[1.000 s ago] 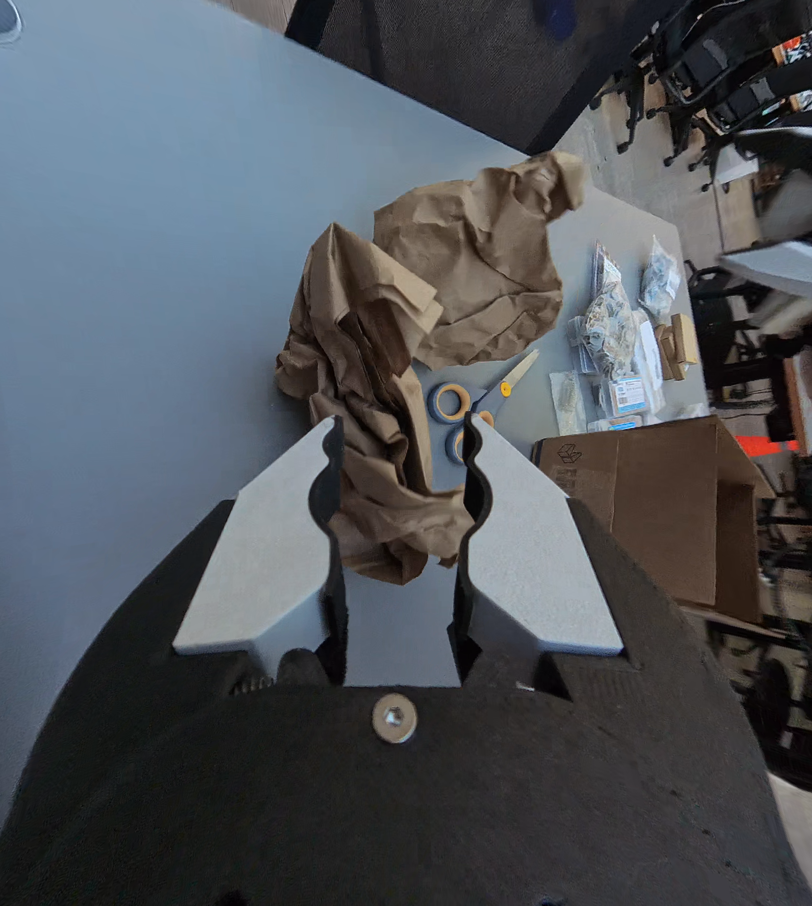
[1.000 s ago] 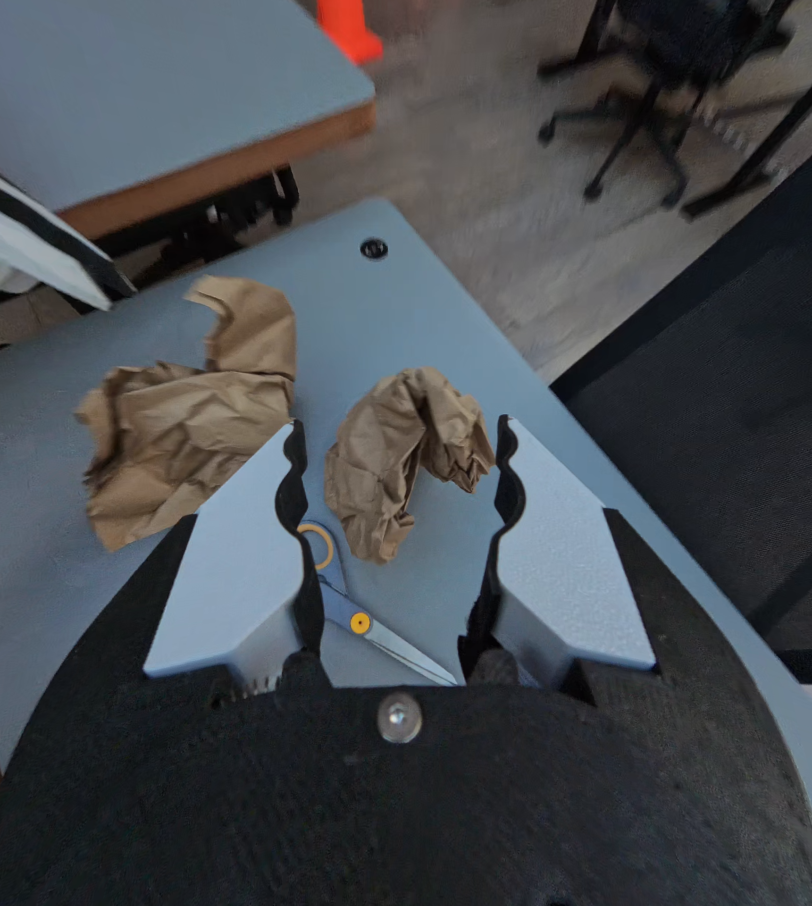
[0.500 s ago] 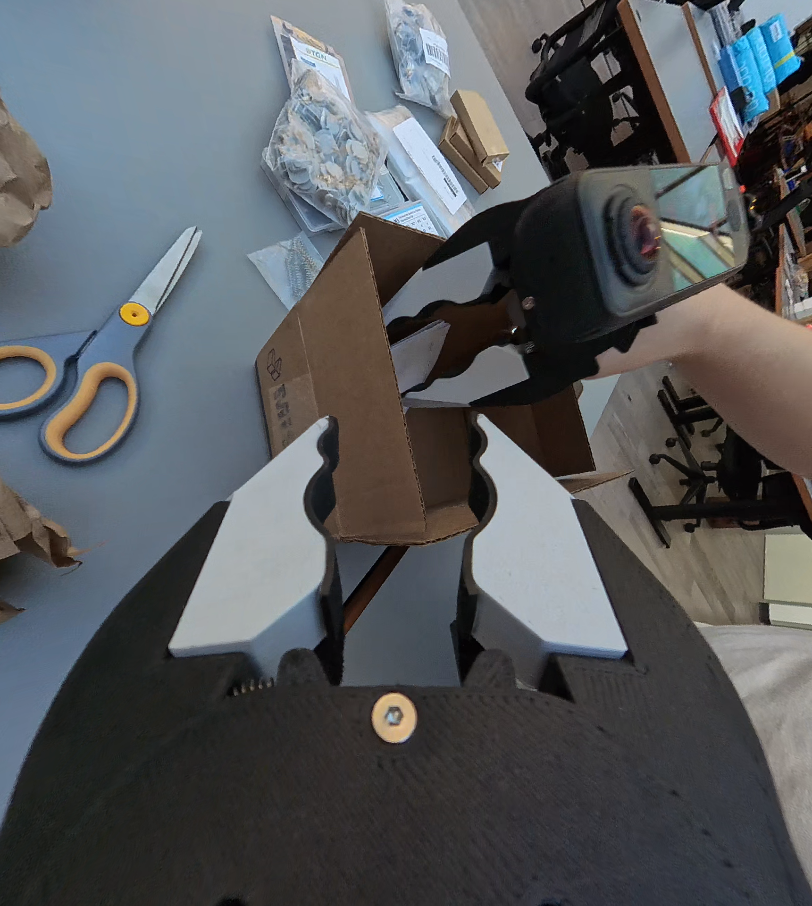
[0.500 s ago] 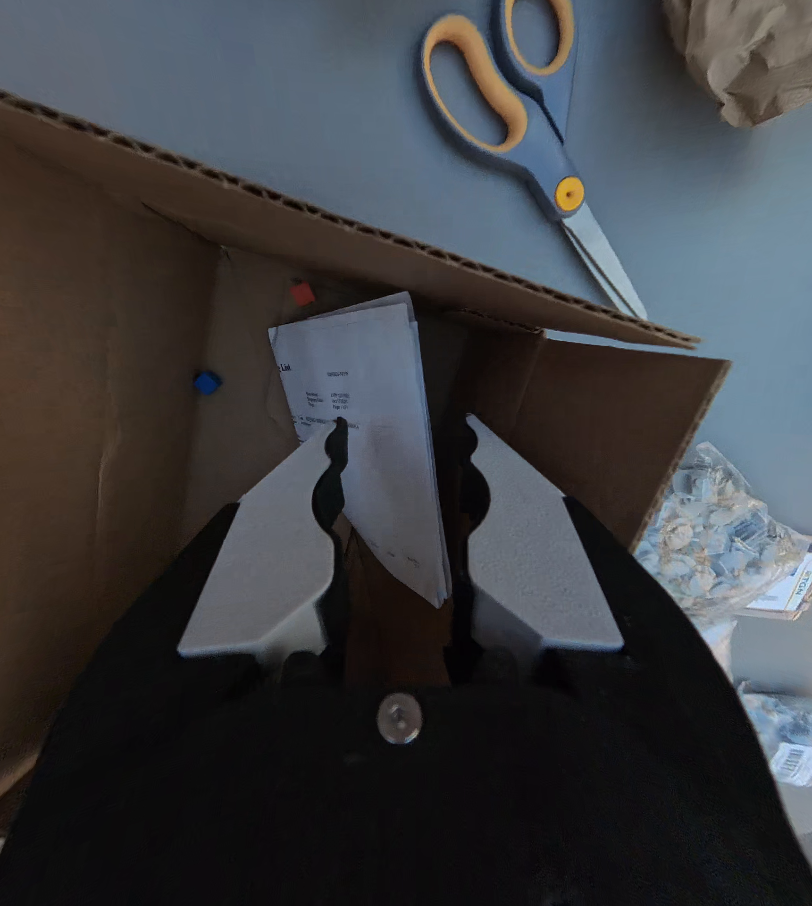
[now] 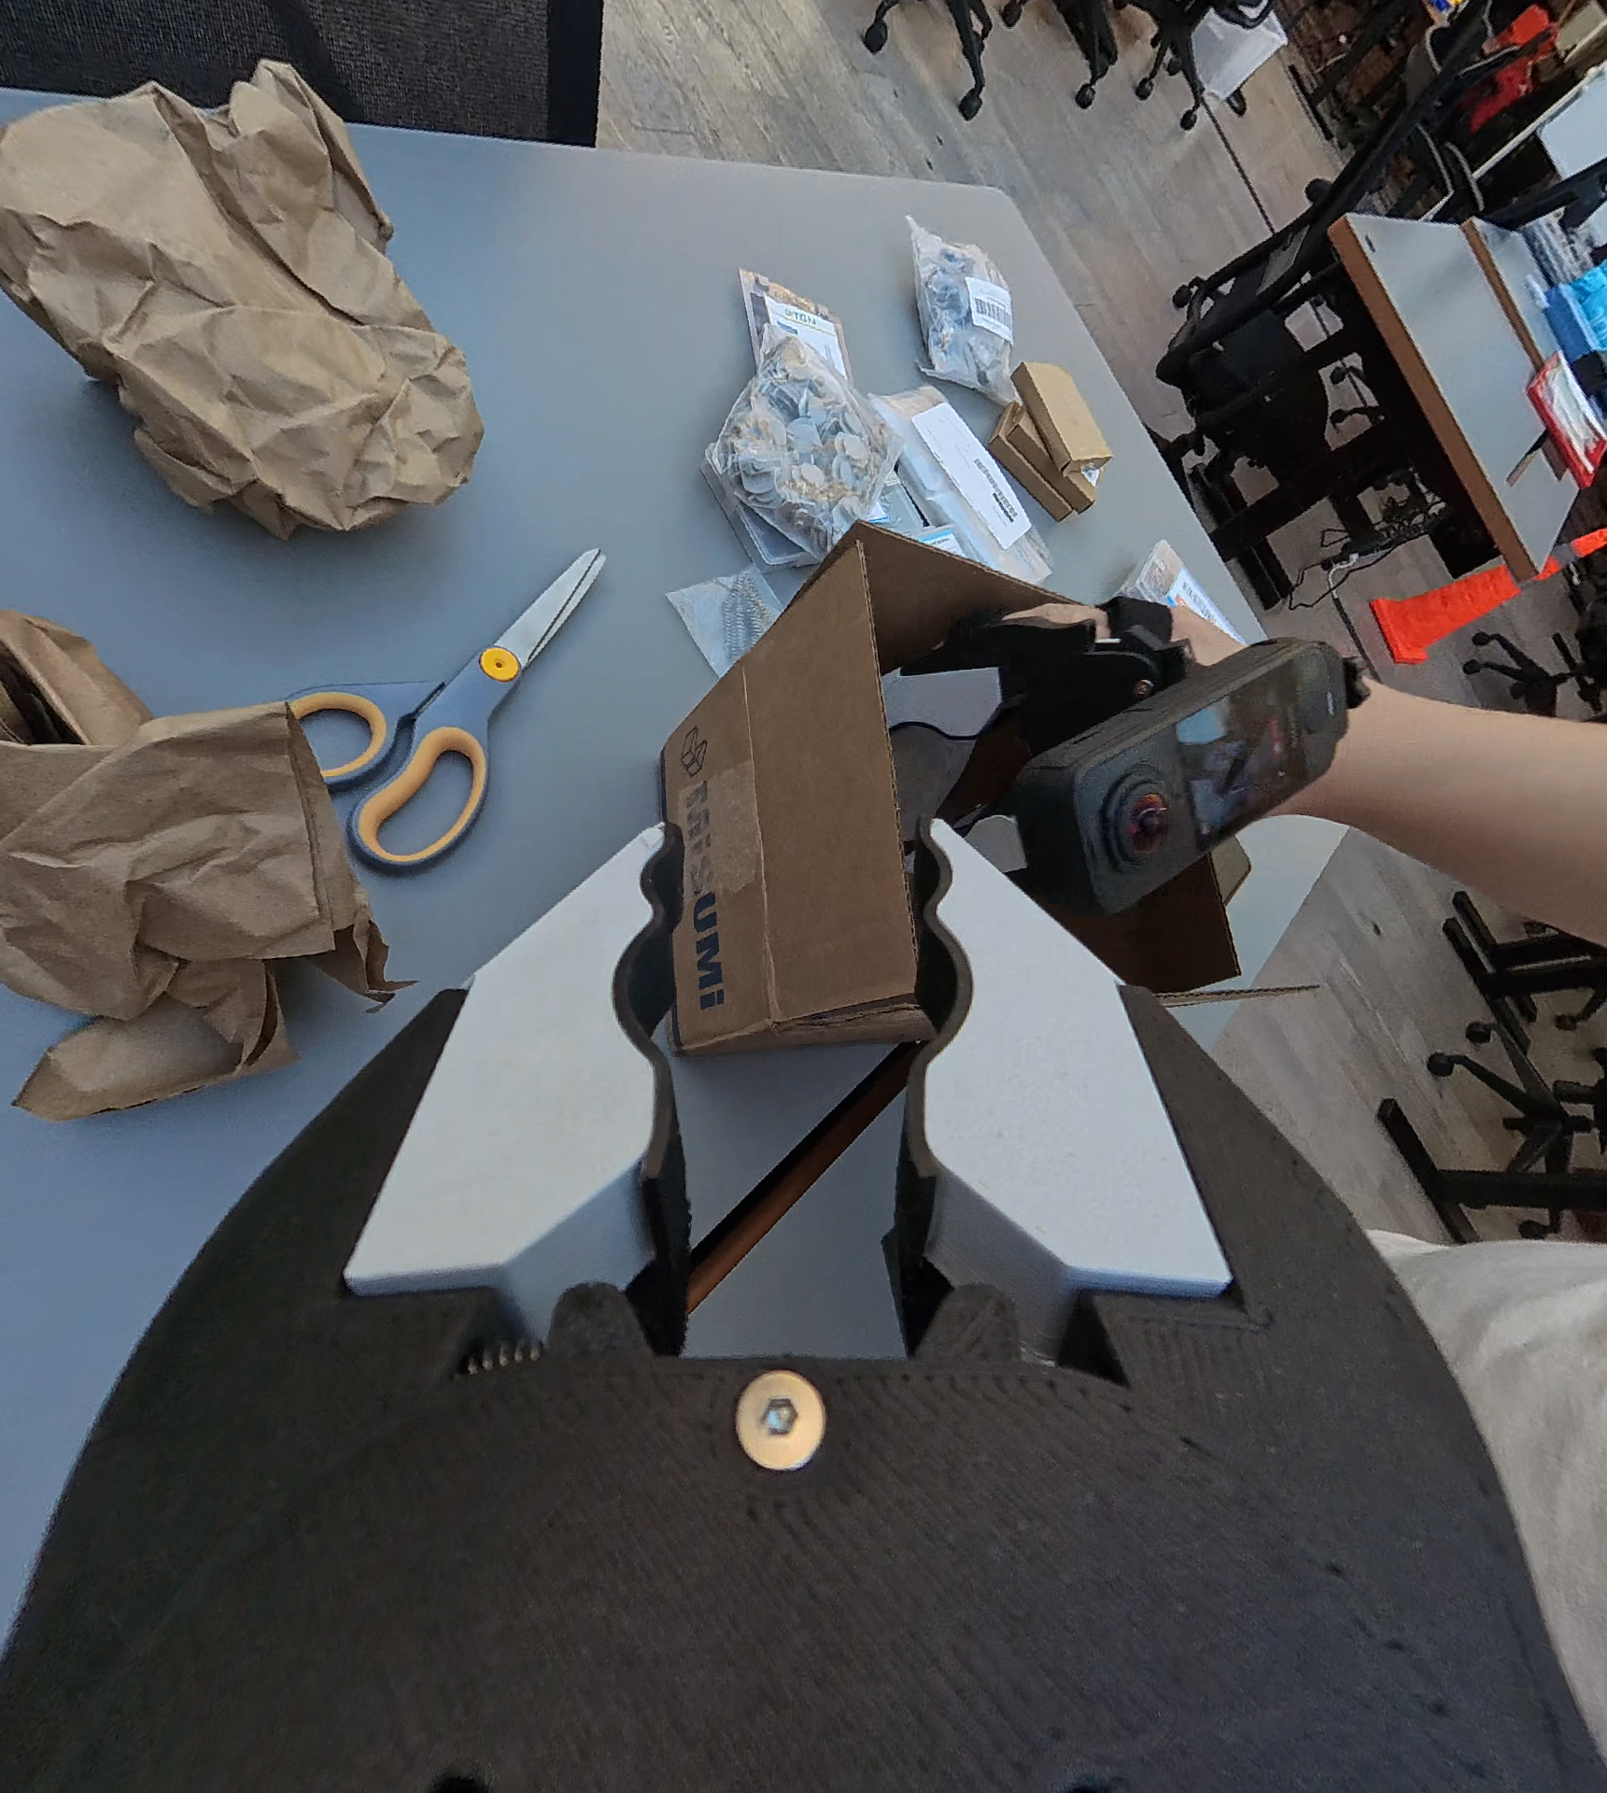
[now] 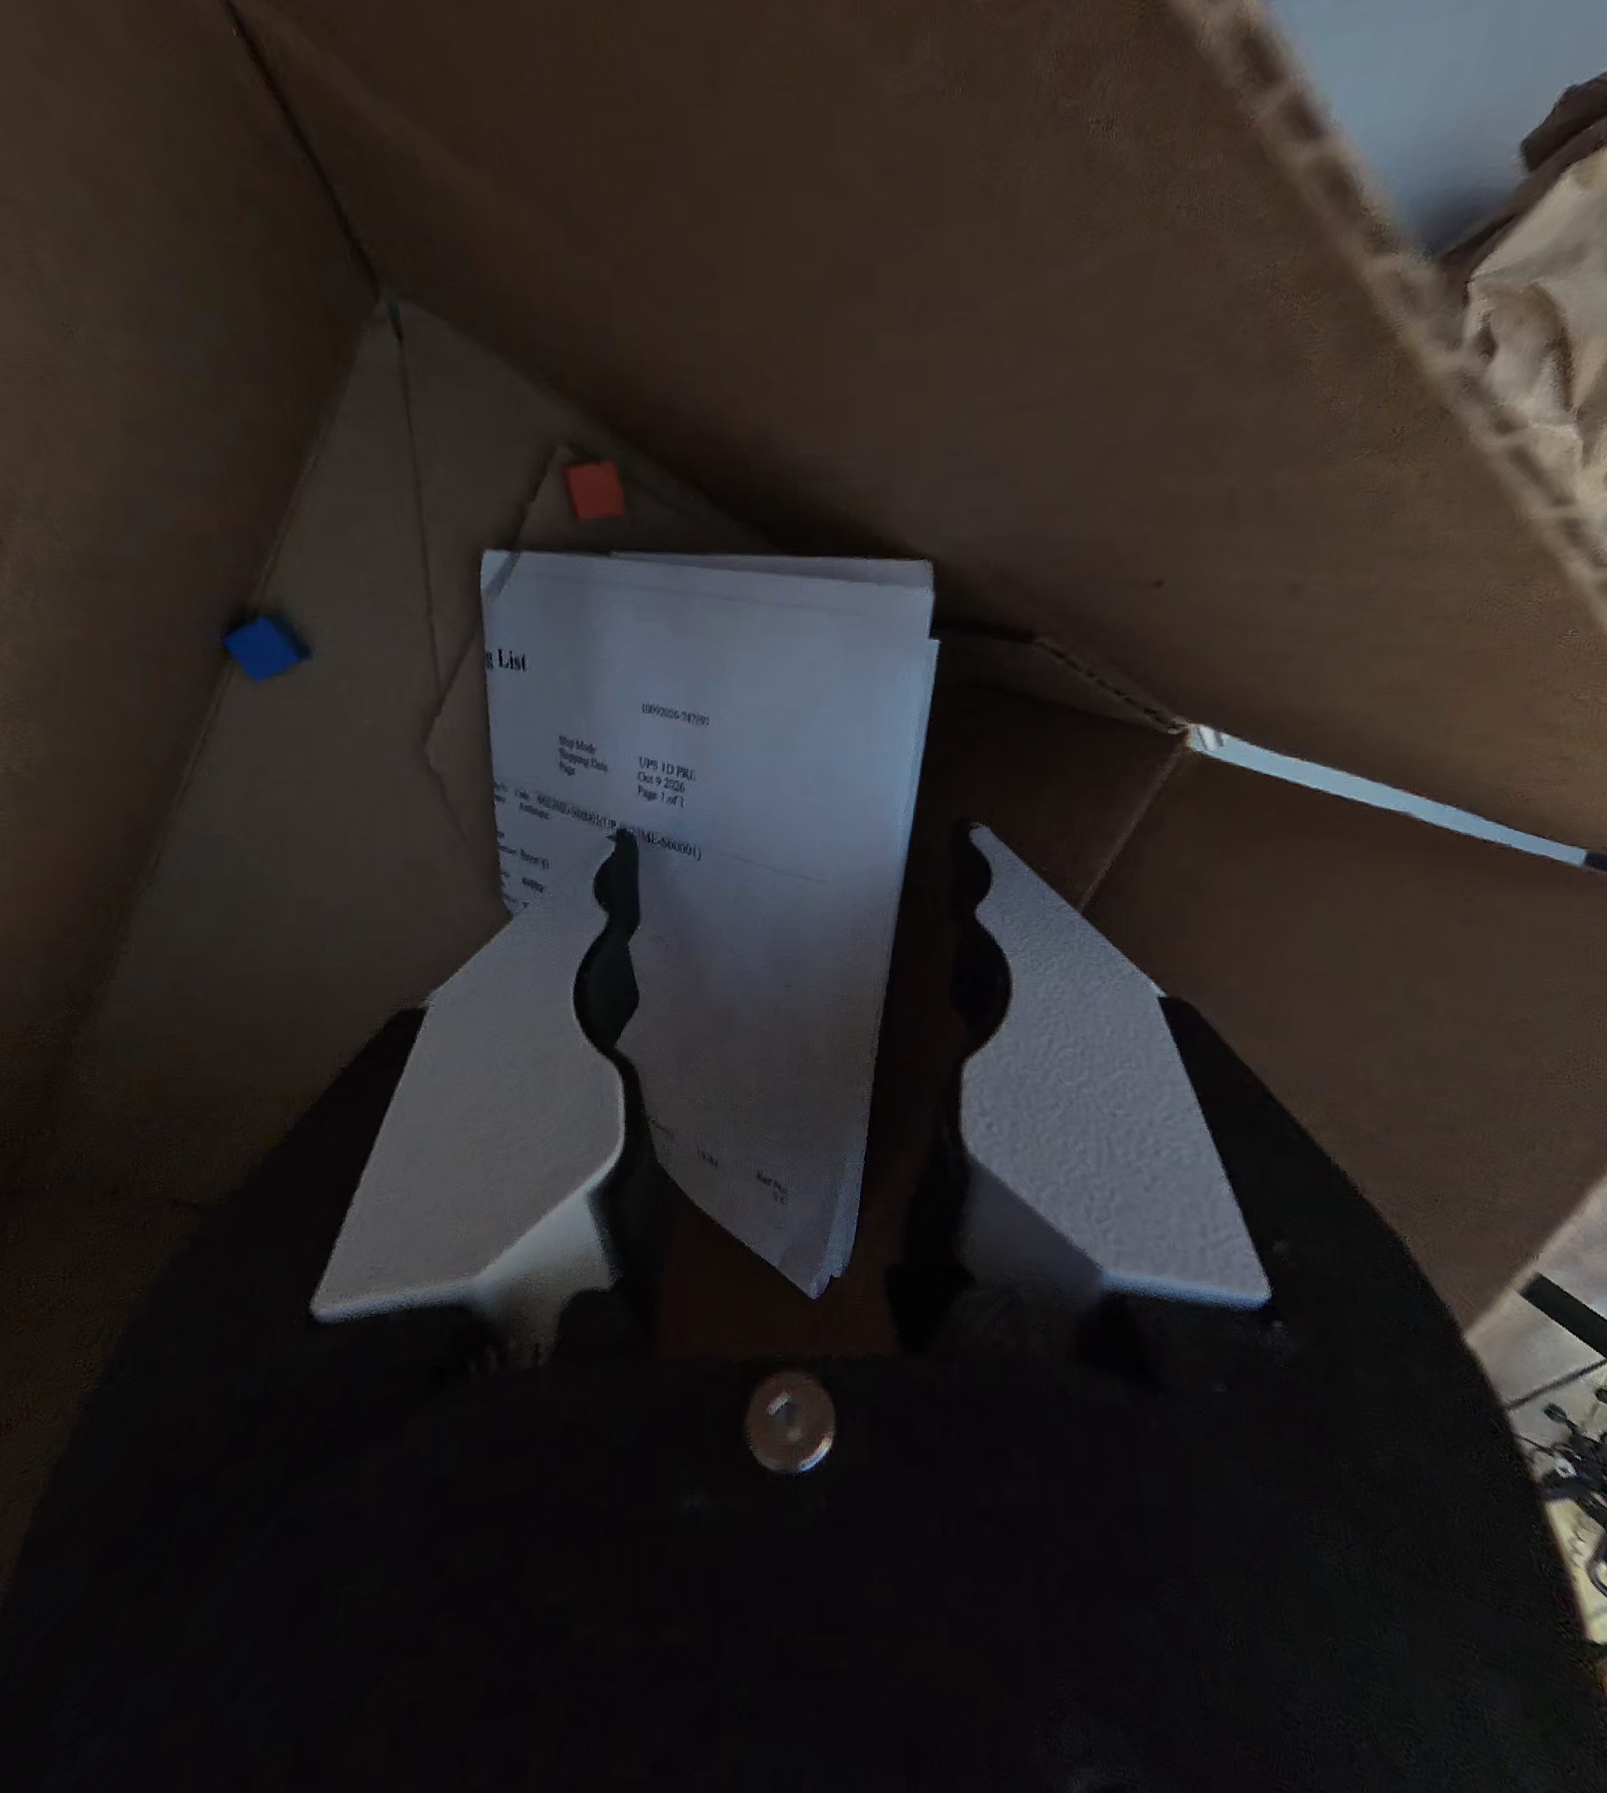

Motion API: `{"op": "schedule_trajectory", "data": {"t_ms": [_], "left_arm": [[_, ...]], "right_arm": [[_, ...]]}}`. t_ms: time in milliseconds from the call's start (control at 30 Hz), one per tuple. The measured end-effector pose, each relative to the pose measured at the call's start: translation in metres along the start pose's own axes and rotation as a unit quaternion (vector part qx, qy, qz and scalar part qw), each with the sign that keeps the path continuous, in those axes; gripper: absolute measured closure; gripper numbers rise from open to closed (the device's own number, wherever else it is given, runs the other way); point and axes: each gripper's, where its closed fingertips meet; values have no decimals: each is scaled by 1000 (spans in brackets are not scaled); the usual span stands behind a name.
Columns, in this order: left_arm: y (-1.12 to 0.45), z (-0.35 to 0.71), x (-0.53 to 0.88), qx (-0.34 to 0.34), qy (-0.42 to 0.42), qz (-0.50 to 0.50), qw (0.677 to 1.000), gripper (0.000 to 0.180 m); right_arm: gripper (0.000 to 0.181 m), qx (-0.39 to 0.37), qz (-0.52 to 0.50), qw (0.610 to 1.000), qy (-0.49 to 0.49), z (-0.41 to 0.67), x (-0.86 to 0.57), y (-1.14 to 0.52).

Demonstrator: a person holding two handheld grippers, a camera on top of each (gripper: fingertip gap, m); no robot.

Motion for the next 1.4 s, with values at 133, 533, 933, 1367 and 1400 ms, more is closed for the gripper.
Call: {"op": "schedule_trajectory", "data": {"t_ms": [133,533,933,1367,1400], "left_arm": [[2,-5,-7,11,-15,2,1000,134],[14,16,-90,-31,-198,-168,965,121],[52,-2,-39,65,-453,36,888,180],[106,-105,74,176,-383,237,875,180],[105,-104,71,167,-382,237,878,180]], "right_arm": [[136,56,48,997,17,-21,15,-5],[181,-124,26,990,66,19,23,147],[172,-376,39,924,-50,74,-11,181],[165,-199,218,955,37,61,60,42],[166,-202,223,950,87,64,63,49]]}}
Point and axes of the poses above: each gripper's, where its closed fingertips meet, y back along the fingers, z out of its top, x = y × z across the jaws, and after that the axes turned 12 degrees about -y, right-handed
